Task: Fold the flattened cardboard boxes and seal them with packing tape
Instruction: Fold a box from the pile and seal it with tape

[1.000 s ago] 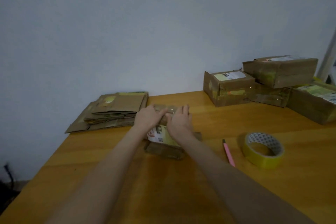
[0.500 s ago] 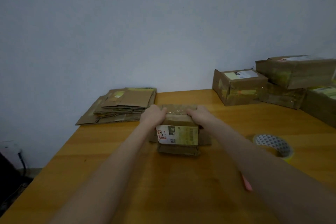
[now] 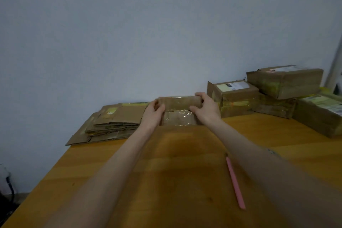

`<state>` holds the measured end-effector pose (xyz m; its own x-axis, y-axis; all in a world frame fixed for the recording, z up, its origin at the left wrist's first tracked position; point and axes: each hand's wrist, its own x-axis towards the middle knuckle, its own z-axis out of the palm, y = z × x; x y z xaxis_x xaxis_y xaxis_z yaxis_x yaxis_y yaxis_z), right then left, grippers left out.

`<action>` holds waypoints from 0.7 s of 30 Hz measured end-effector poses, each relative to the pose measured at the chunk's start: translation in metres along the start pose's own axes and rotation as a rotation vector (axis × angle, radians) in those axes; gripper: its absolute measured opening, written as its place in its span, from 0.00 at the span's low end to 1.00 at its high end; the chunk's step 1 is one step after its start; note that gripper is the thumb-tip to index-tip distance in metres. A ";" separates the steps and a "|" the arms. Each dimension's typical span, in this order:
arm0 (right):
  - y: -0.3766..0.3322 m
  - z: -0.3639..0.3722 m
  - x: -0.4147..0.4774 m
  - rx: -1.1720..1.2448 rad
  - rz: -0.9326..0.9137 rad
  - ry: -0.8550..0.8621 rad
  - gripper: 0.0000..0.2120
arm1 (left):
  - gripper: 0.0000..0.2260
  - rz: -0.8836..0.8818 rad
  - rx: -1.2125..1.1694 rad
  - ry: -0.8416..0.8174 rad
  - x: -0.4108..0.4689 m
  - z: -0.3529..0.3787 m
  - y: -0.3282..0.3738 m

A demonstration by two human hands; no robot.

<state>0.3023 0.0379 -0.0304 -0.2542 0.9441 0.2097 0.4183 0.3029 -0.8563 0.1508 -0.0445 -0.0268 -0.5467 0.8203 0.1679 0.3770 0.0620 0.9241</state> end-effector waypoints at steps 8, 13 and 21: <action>0.001 -0.042 0.083 -0.070 -0.085 0.383 0.22 | 0.18 0.140 -0.297 -0.009 0.076 0.072 0.053; 0.017 -0.071 0.136 -0.380 -0.034 0.426 0.24 | 0.19 0.209 -0.249 -0.088 0.130 0.142 0.081; 0.054 -0.066 0.158 -0.626 0.001 0.253 0.35 | 0.23 0.142 -0.174 -0.251 0.156 0.202 0.079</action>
<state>0.3428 0.2117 -0.0124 -0.0734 0.9229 0.3779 0.8643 0.2479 -0.4377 0.2459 0.2032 0.0028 -0.2886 0.9294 0.2299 0.2912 -0.1436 0.9458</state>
